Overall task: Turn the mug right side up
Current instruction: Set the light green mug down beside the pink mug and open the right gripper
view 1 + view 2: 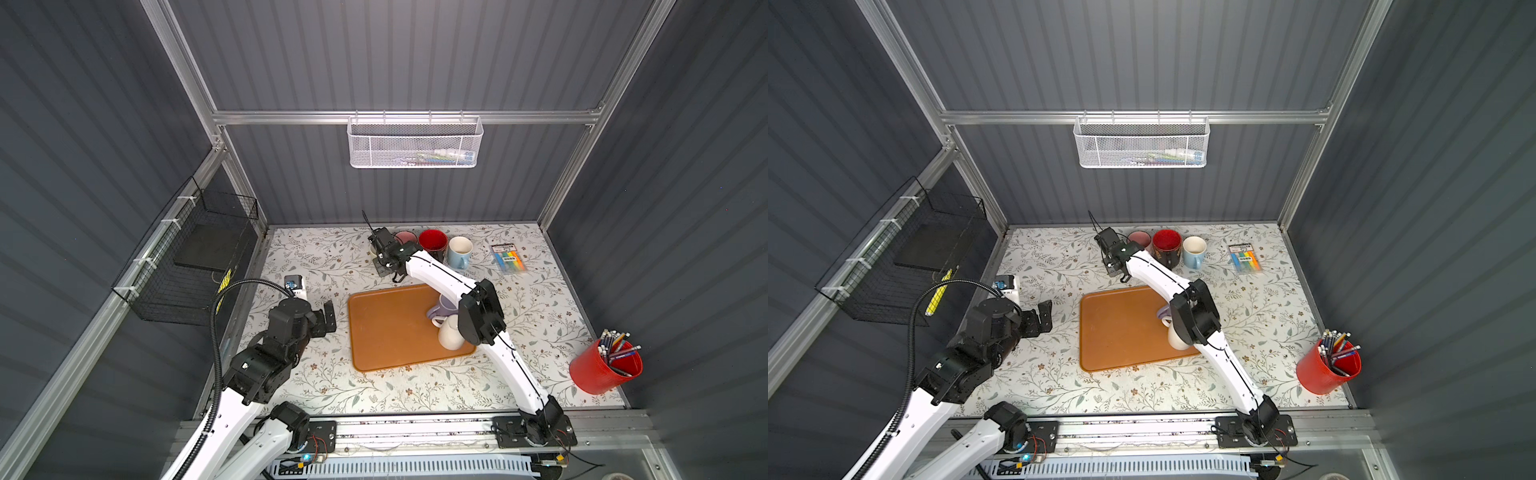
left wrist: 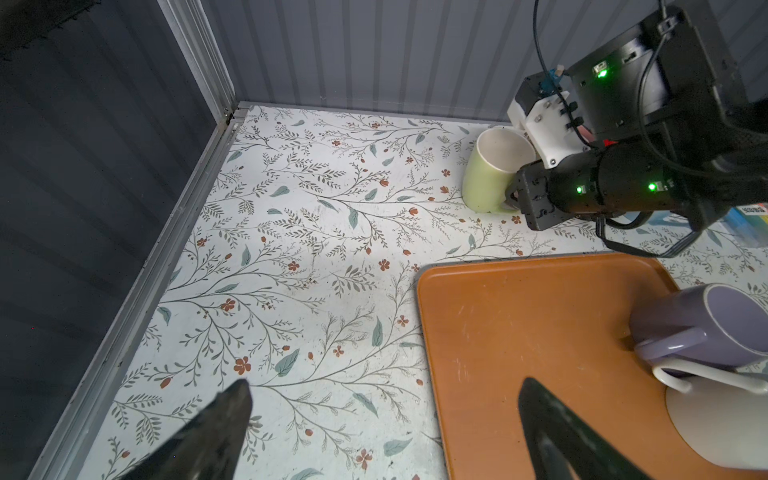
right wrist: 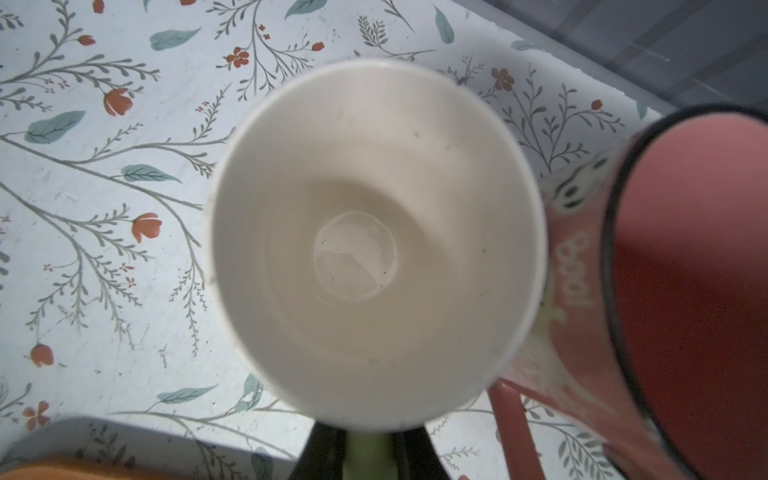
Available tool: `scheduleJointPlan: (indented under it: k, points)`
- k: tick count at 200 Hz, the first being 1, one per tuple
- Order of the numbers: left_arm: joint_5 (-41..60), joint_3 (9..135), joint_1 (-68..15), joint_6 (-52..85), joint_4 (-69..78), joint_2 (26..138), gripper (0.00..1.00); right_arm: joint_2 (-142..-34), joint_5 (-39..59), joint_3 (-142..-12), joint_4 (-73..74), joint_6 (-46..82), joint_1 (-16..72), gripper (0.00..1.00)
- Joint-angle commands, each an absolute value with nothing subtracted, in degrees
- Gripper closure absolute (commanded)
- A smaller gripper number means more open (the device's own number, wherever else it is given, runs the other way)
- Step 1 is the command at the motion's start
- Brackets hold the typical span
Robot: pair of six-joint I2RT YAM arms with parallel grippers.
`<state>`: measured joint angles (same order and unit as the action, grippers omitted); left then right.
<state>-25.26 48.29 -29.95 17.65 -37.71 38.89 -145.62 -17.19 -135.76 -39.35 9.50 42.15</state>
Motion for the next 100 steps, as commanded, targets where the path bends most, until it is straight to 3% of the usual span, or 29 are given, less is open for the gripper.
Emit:
scheduleJointPlan:
  k: [1,46,100]
  points:
    - [-24.15,47.82,-29.90,16.24,-37.36,38.85,0.00,-144.63,-17.50,-136.86,-37.88,10.11,42.01,0.74]
    - [-21.17,47.66,-29.97,14.38,-36.94,38.94,0.00,-142.00,-16.50,-134.35,-36.77,9.43,42.45,0.53]
    - [-17.08,48.03,-30.03,11.79,-36.49,41.81,0.00,-134.77,-15.31,-128.49,-35.56,8.44,43.32,0.43]
